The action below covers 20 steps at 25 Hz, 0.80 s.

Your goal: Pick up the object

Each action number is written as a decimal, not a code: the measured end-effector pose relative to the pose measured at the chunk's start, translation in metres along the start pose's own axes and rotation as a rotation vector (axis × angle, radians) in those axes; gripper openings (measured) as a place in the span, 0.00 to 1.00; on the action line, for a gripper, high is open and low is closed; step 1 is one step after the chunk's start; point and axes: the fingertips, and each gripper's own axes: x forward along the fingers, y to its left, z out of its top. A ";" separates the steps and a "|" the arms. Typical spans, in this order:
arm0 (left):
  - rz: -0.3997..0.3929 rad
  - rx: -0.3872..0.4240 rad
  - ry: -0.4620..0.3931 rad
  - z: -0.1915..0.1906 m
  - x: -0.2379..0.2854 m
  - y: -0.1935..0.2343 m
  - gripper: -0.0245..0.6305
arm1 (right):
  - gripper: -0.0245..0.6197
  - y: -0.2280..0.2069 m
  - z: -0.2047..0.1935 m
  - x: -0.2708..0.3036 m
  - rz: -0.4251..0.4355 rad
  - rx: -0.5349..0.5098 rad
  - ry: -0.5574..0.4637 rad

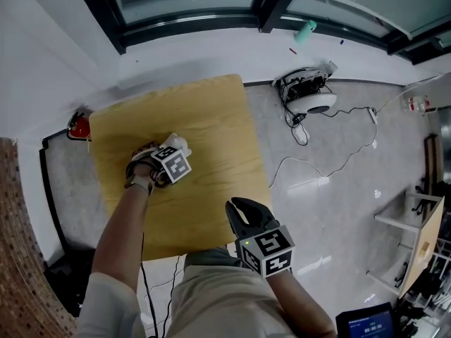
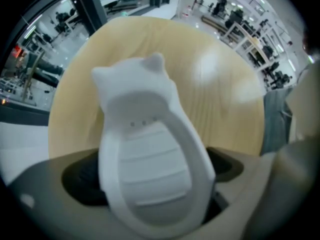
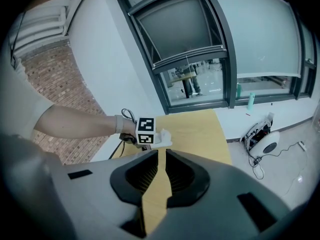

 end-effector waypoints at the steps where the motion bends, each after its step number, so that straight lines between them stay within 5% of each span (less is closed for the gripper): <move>1: 0.002 -0.002 0.008 0.001 -0.001 0.001 0.94 | 0.09 0.001 0.001 -0.001 0.003 -0.001 -0.004; 7: 0.032 -0.048 -0.025 -0.005 -0.003 -0.011 0.87 | 0.09 0.008 0.004 -0.004 0.018 -0.019 -0.015; 16: -0.025 -0.462 -0.280 -0.030 -0.014 -0.050 0.85 | 0.09 0.018 0.005 -0.007 0.077 -0.087 -0.003; 20: -0.106 -0.693 -0.477 -0.026 -0.045 -0.085 0.85 | 0.09 0.023 0.002 -0.013 0.105 -0.116 0.001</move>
